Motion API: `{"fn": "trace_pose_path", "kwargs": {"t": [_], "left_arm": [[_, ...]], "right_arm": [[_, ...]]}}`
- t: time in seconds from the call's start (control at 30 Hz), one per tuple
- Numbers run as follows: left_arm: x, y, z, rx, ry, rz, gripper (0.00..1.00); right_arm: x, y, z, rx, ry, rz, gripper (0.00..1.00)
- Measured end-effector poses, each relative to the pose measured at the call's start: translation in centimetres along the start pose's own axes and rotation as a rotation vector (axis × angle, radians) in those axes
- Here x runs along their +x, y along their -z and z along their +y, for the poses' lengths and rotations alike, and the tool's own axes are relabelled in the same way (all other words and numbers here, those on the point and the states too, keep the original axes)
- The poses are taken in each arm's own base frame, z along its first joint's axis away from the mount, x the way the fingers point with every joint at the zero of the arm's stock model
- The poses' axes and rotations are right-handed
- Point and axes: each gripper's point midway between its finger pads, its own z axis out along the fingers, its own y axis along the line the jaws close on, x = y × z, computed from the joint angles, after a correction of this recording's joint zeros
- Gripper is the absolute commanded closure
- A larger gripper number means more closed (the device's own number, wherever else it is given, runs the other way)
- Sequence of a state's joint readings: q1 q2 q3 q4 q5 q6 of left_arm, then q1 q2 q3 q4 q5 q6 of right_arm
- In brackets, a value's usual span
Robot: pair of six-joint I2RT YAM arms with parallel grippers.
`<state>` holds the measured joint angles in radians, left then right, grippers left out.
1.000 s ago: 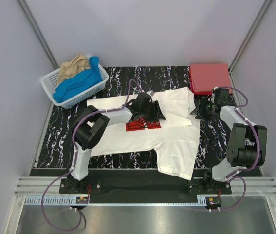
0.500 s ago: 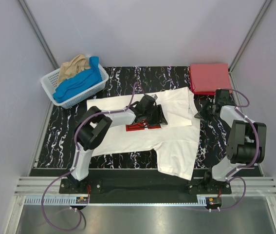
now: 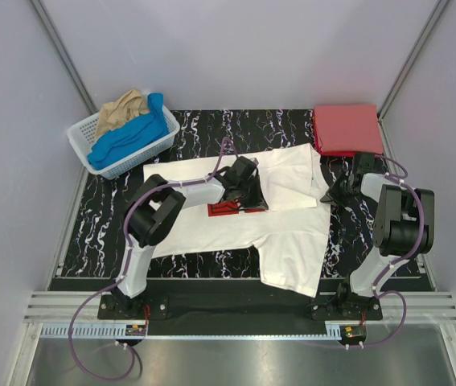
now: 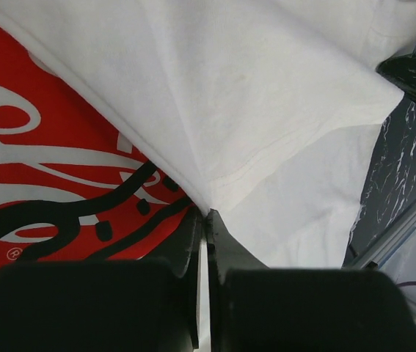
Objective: Fold and stack the t-shirts
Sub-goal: Fold the tshirt
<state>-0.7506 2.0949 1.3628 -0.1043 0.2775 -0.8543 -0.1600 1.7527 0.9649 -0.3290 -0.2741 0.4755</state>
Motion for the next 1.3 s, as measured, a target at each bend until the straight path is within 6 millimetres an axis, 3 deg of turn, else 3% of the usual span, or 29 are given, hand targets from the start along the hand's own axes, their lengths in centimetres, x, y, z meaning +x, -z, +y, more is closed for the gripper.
{"fn": "trace_pose_path", "kwargs": {"t": [0.47, 0.93, 1.17, 1.27, 1.3], "left_arm": [[0.2, 0.9, 1.9, -0.077, 0.005, 0.052, 1.00], [-0.1, 1.6, 2.1, -0.108, -0.013, 0.070, 0.99], [-0.2, 1.9, 2.9, -0.158, -0.033, 0.067, 0.91], [-0.3, 2.0, 3.4, -0.183, -0.046, 0.063, 0.79], [-0.3, 2.1, 3.7, -0.196, -0.049, 0.065, 0.68]], "right_arm": [[-0.2, -0.2, 0.1, -0.001, 0.001, -0.002, 1.00], [-0.3, -0.2, 0.1, 0.000, 0.001, -0.002, 1.00], [-0.3, -0.2, 0.1, 0.000, 0.000, -0.001, 1.00], [-0.3, -0.2, 0.1, 0.001, 0.000, -0.003, 1.00], [-0.3, -0.2, 0.1, 0.001, 0.000, -0.003, 1.00]]}}
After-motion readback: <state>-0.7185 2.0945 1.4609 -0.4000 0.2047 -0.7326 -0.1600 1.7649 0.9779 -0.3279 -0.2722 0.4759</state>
